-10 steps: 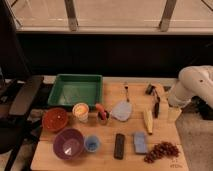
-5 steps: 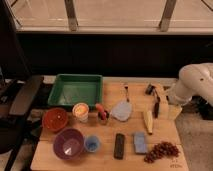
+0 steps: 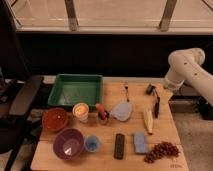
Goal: Place brush in table surface
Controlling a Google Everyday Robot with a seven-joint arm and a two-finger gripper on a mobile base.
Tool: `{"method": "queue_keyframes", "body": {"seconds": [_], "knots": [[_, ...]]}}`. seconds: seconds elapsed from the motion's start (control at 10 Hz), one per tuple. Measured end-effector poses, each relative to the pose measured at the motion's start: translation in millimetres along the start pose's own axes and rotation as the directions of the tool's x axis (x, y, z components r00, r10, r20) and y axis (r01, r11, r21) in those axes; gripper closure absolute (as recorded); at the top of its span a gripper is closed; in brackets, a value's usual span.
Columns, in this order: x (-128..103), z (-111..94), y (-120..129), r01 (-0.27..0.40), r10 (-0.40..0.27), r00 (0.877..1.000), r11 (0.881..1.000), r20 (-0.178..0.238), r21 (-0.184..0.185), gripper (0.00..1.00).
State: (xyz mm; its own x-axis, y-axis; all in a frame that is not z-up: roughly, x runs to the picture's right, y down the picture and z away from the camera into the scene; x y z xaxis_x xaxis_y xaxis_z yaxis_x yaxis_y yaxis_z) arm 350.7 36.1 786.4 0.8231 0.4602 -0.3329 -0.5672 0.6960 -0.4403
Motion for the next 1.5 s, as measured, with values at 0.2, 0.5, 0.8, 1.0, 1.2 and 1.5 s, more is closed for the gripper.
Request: {"method": "queue_keyframes", "body": {"seconds": [0.2, 0.5, 0.8, 1.0, 1.2, 1.5], "knots": [[9, 20, -15, -0.244, 0.244, 0.970, 0.970, 0.023, -0.010, 0.20], [19, 30, -25, -0.413, 0.415, 0.906, 0.910, 0.088, -0.035, 0.20], [15, 30, -25, -0.415, 0.416, 0.905, 0.909, 0.091, -0.036, 0.20], [20, 28, -37, -0.467, 0.468, 0.876, 0.883, 0.116, -0.039, 0.20], [24, 33, -47, -0.505, 0.504, 0.851, 0.863, 0.150, -0.036, 0.20], [3, 44, -42, -0.532, 0.522, 0.824, 0.847, 0.219, -0.015, 0.20]]}}
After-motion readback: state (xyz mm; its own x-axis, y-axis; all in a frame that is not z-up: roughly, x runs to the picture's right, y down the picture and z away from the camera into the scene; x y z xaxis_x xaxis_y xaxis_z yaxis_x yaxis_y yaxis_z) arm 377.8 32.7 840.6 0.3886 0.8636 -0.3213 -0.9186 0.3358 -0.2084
